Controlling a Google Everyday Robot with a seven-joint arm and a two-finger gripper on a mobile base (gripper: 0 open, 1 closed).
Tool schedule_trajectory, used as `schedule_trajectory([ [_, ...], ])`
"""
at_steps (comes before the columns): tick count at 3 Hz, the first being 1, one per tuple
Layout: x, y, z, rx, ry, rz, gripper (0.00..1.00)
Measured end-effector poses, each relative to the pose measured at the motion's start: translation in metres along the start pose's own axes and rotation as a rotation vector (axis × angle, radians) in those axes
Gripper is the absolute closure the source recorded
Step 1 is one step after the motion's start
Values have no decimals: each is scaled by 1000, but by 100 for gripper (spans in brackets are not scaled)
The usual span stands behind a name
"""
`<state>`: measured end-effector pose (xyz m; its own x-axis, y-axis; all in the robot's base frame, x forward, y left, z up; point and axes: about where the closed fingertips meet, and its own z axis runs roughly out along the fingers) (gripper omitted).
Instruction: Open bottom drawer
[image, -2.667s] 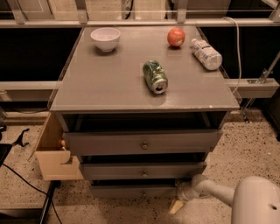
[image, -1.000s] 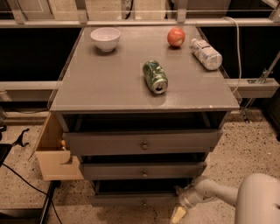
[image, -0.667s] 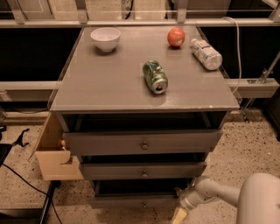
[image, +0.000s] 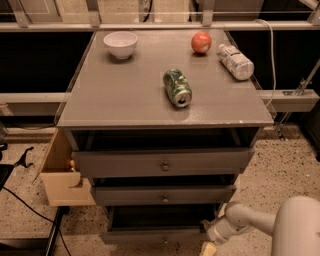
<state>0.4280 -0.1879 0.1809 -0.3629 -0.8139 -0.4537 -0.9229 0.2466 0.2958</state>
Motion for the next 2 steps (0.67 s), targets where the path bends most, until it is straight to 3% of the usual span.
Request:
schedule_trajectory([
  [2,12,14,-1,-73,7,71,0],
])
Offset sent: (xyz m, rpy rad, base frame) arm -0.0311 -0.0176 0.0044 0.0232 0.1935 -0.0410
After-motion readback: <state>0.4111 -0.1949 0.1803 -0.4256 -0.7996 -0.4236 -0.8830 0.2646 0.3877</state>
